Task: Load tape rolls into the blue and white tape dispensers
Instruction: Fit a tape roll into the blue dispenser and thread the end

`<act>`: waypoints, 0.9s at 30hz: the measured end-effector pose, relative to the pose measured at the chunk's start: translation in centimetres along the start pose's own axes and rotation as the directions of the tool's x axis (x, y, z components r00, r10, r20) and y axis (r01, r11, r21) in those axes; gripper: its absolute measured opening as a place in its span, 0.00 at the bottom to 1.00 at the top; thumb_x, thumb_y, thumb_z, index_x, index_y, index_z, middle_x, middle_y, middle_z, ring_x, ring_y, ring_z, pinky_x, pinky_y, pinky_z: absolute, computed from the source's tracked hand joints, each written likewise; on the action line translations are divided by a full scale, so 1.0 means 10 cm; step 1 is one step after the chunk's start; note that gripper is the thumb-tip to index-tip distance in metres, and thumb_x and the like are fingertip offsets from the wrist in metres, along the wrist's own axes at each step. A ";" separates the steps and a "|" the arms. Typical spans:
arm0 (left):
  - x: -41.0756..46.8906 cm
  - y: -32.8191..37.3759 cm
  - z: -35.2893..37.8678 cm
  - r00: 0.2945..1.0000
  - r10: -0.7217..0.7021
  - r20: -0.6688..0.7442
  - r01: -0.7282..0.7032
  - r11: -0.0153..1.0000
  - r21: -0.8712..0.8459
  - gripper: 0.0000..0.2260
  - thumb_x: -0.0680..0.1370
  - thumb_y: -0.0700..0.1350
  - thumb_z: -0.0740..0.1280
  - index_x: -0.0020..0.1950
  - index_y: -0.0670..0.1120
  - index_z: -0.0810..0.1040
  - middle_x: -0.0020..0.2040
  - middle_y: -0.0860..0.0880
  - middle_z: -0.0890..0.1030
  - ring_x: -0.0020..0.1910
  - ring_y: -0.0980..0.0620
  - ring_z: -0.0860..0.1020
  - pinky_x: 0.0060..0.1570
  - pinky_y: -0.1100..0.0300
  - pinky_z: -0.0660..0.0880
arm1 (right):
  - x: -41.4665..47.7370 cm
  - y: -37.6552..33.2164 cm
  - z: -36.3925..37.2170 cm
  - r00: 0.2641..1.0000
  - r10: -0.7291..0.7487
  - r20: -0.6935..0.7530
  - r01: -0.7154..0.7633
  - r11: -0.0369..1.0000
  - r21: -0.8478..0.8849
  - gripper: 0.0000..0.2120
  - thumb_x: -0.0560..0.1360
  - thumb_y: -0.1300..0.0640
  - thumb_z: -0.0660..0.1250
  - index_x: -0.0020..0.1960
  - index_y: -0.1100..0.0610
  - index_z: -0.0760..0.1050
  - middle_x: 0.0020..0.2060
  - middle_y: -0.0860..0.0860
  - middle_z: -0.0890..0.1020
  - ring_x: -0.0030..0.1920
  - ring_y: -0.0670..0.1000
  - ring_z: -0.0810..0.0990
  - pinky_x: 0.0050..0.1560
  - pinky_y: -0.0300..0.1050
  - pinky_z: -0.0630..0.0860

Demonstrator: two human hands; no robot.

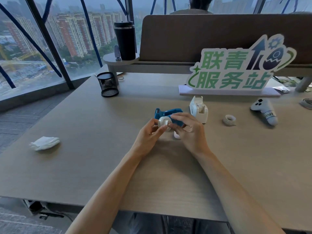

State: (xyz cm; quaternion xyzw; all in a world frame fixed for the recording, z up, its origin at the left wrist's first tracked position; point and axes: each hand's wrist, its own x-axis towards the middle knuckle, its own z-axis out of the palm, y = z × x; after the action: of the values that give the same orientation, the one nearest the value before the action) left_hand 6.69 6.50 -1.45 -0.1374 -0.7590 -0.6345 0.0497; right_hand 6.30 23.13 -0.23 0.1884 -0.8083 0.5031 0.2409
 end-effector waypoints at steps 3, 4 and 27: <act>-0.01 0.01 0.02 0.999 -0.036 0.020 0.037 0.998 -0.044 0.09 0.78 0.46 0.67 0.51 0.41 0.74 0.41 0.51 0.83 0.35 0.60 0.77 0.36 0.67 0.71 | 0.01 -0.01 -0.04 0.982 0.136 0.132 -0.142 0.989 0.032 0.20 0.72 0.52 0.71 0.63 0.55 0.76 0.57 0.47 0.79 0.58 0.42 0.76 0.55 0.28 0.72; -0.01 0.02 0.02 0.999 -0.039 0.023 0.040 0.999 -0.037 0.10 0.78 0.47 0.67 0.52 0.41 0.74 0.42 0.50 0.83 0.35 0.60 0.77 0.37 0.68 0.71 | 0.01 -0.01 -0.05 0.973 0.157 0.172 -0.165 0.986 0.033 0.21 0.73 0.51 0.70 0.64 0.55 0.76 0.58 0.48 0.79 0.58 0.43 0.76 0.57 0.30 0.72; 0.02 -0.10 0.01 0.998 0.058 -0.016 -0.054 0.979 0.197 0.11 0.77 0.46 0.68 0.57 0.43 0.80 0.52 0.47 0.84 0.51 0.56 0.82 0.50 0.70 0.75 | -0.01 -0.07 -0.04 0.936 0.314 0.156 -0.349 0.882 0.317 0.13 0.69 0.59 0.74 0.54 0.57 0.81 0.46 0.50 0.85 0.48 0.47 0.84 0.50 0.36 0.79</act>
State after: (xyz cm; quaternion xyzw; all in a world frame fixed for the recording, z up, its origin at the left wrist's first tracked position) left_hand 6.28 6.47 -2.34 -0.1463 -0.8131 -0.5564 0.0890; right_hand 6.87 23.22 0.41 0.1111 -0.7405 0.6586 0.0742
